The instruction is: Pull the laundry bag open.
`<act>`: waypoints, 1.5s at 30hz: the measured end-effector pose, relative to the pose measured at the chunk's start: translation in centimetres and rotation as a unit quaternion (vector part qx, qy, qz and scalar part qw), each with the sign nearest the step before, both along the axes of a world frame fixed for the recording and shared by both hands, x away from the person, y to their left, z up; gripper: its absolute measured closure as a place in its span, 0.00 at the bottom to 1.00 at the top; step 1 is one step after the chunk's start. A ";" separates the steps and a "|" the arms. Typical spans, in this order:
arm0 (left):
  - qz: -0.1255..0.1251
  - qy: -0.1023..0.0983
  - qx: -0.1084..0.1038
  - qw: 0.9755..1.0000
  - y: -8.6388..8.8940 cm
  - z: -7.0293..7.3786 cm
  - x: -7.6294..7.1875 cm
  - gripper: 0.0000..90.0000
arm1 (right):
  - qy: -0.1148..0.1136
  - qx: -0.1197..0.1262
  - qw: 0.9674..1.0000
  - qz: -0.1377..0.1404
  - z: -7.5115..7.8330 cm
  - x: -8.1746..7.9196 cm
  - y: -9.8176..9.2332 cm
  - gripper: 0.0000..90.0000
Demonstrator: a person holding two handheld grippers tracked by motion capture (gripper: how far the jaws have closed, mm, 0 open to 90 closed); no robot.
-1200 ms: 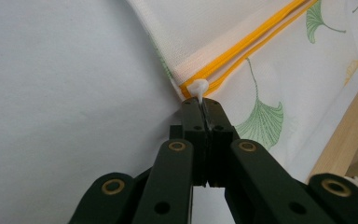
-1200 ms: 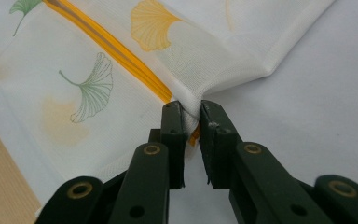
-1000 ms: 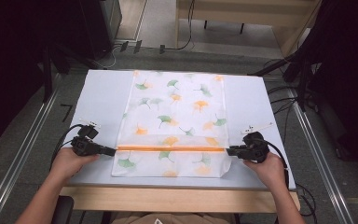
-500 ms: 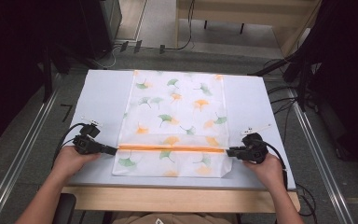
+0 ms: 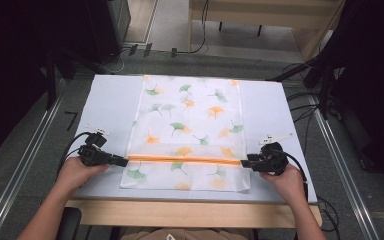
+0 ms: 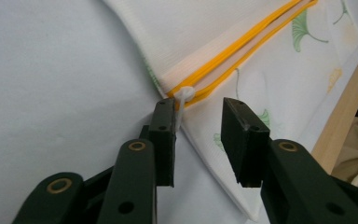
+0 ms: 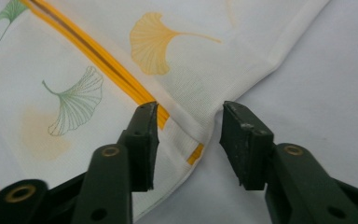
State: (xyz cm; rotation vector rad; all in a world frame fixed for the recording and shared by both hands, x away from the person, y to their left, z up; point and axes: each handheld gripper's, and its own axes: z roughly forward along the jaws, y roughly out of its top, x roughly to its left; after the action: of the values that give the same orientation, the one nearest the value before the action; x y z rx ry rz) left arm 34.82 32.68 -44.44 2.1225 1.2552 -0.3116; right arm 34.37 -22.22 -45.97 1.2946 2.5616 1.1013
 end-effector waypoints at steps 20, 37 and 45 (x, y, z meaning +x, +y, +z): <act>0.069 -0.117 -0.009 0.991 2.4 2.1 -0.7 0.46 | -0.045 0.032 0.998 -0.042 1.2 -0.6 -3.0 0.47; 0.125 -0.161 0.038 0.978 4.7 1.8 -0.7 0.40 | -0.066 0.034 0.993 -0.086 0.5 -0.2 -5.6 0.37; 0.142 -0.165 0.056 0.974 5.1 1.5 -0.5 0.40 | -0.082 0.014 0.991 -0.108 0.0 0.2 -6.1 0.34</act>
State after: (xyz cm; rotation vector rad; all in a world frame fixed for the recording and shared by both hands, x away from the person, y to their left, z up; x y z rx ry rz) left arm 34.35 37.80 -42.91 1.9480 1.3736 0.2333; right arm 34.58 -28.31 -46.00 1.3850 2.2357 1.1521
